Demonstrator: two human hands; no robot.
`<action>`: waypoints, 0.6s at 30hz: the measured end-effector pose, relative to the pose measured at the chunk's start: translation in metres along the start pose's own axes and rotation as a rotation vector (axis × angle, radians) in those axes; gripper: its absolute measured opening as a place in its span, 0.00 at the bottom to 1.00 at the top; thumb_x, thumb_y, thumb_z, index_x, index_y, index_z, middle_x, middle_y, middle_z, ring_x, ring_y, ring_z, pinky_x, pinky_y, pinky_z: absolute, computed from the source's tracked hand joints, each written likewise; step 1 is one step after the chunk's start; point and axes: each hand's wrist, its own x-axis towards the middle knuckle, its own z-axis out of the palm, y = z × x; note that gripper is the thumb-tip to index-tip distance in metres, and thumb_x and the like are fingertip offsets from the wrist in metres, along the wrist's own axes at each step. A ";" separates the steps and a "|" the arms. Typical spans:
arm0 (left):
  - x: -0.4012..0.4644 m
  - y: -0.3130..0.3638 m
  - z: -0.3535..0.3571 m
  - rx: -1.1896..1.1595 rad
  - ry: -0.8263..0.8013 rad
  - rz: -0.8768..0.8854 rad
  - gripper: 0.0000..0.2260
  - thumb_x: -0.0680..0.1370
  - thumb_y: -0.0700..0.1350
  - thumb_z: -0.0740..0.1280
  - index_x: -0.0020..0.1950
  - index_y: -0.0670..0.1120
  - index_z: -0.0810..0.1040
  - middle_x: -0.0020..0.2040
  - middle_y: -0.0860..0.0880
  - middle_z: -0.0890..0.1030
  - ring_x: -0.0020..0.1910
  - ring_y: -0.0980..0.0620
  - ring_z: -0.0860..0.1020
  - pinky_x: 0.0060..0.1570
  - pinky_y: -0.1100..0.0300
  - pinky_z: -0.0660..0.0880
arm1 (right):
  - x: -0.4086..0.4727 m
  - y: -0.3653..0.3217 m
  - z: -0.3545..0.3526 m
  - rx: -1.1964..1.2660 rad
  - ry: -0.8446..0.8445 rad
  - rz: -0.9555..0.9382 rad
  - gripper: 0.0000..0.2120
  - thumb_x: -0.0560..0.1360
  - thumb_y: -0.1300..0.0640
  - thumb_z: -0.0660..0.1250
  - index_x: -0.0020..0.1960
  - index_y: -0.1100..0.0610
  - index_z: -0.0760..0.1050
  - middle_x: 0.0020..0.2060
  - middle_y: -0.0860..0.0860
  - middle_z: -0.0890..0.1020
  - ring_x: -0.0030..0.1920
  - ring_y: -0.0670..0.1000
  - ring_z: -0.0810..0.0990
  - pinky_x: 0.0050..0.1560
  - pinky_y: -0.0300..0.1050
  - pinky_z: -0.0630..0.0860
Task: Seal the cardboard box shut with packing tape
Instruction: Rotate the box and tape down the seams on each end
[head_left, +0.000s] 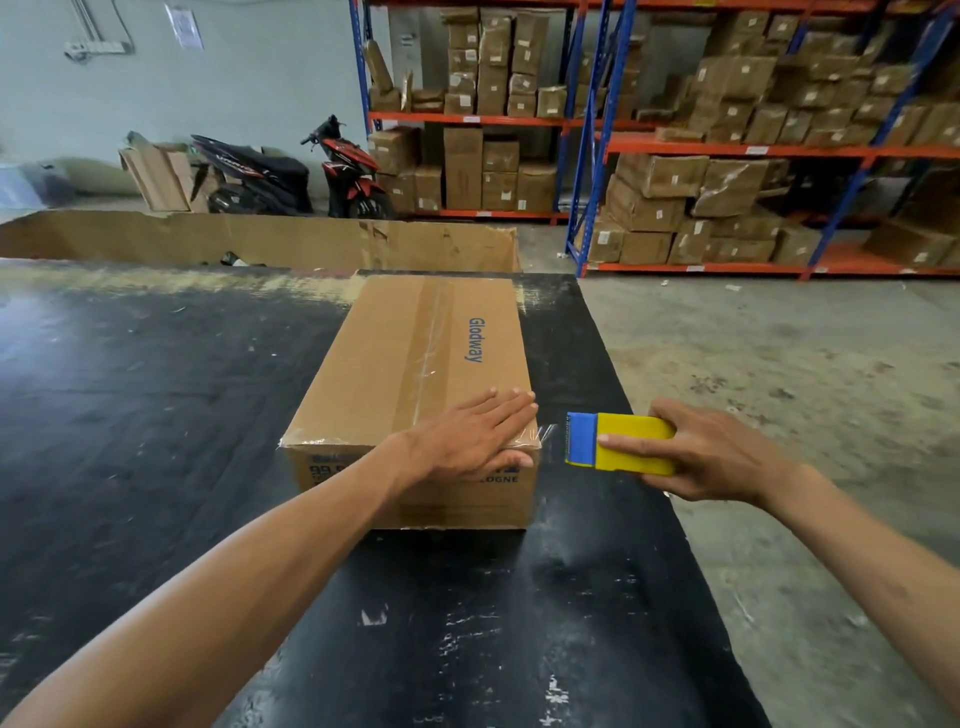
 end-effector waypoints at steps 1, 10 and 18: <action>0.000 0.000 0.001 0.001 0.001 0.001 0.40 0.77 0.66 0.34 0.80 0.41 0.48 0.81 0.42 0.50 0.80 0.47 0.47 0.78 0.54 0.43 | 0.008 -0.006 0.006 -0.008 -0.010 -0.014 0.29 0.73 0.43 0.67 0.74 0.39 0.66 0.44 0.53 0.72 0.33 0.53 0.75 0.28 0.42 0.71; -0.003 0.003 0.001 -0.032 0.006 -0.036 0.37 0.80 0.64 0.39 0.80 0.40 0.51 0.81 0.41 0.52 0.80 0.47 0.49 0.78 0.54 0.44 | 0.026 -0.037 0.025 -0.184 -0.196 -0.200 0.21 0.71 0.43 0.64 0.62 0.46 0.71 0.41 0.55 0.76 0.29 0.52 0.77 0.23 0.43 0.72; 0.043 0.077 -0.002 -0.173 0.097 -0.778 0.30 0.83 0.53 0.48 0.78 0.34 0.52 0.78 0.31 0.53 0.77 0.31 0.50 0.74 0.34 0.44 | 0.032 -0.022 0.026 -0.157 -0.205 -0.006 0.23 0.69 0.42 0.59 0.61 0.46 0.75 0.44 0.58 0.79 0.31 0.57 0.80 0.25 0.46 0.76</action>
